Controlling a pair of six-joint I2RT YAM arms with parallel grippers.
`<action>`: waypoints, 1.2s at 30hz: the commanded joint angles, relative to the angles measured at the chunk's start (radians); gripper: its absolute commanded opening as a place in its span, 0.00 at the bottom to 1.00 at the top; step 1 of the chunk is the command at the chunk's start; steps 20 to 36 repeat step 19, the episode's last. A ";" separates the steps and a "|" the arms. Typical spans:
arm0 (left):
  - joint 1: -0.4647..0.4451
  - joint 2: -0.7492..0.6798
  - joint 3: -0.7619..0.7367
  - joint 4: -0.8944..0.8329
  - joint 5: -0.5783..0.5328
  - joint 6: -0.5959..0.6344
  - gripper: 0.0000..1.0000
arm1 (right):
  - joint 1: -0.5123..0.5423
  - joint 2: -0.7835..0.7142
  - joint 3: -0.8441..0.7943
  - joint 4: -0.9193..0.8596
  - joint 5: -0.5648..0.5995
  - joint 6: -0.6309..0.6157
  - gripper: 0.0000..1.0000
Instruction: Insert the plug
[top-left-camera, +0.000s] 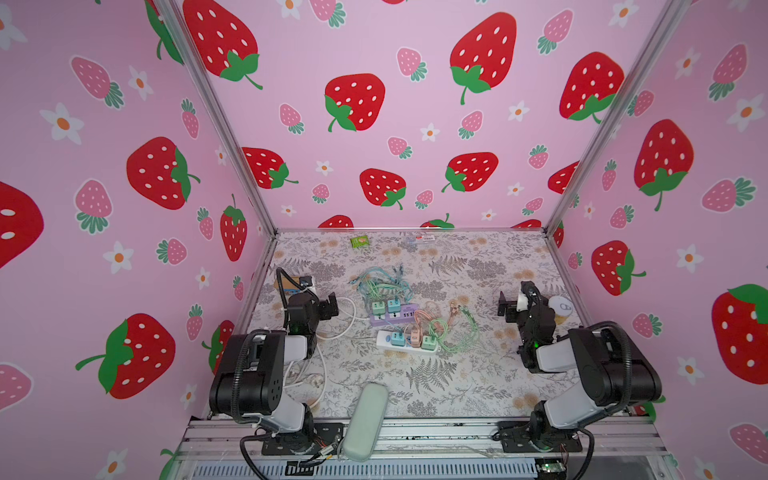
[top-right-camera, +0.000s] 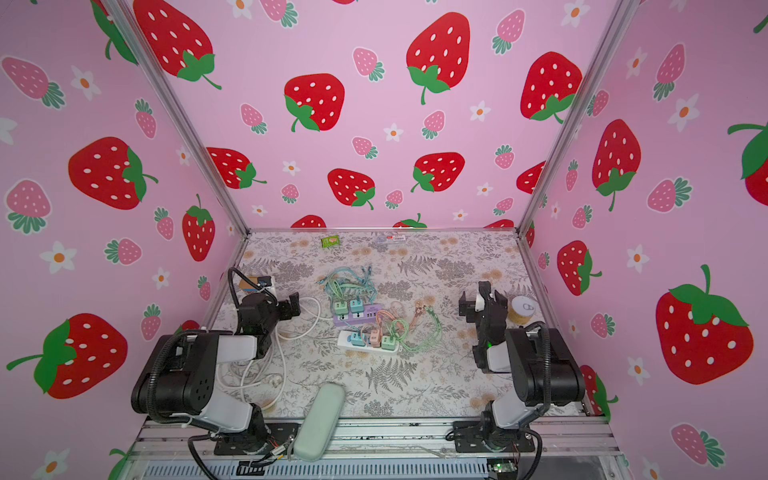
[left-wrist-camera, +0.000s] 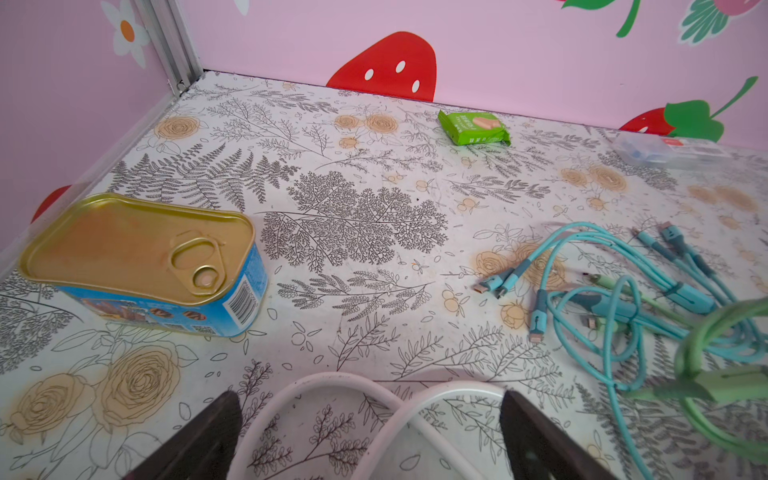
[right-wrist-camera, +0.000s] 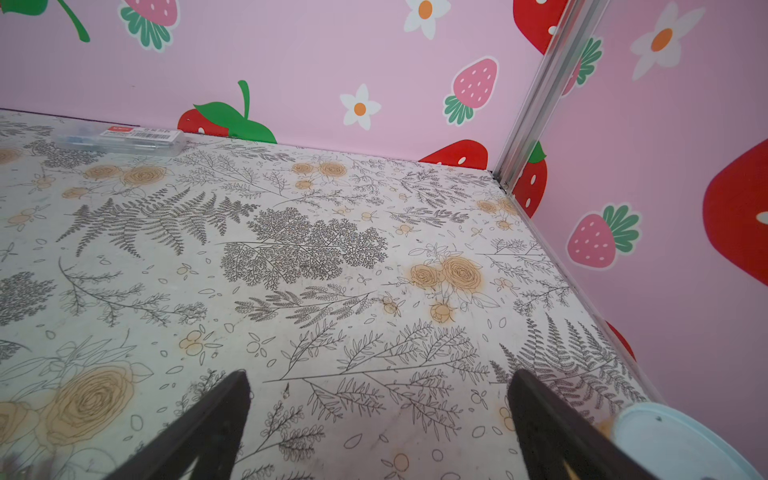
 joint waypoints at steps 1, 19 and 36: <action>0.002 0.007 0.032 -0.005 0.009 0.013 0.99 | -0.006 -0.006 0.010 0.031 -0.006 0.016 0.99; -0.003 0.004 0.030 -0.005 0.000 0.017 0.99 | -0.006 -0.006 0.012 0.029 -0.005 0.016 0.99; -0.003 0.004 0.030 -0.005 0.000 0.017 0.99 | -0.006 -0.006 0.012 0.029 -0.005 0.016 0.99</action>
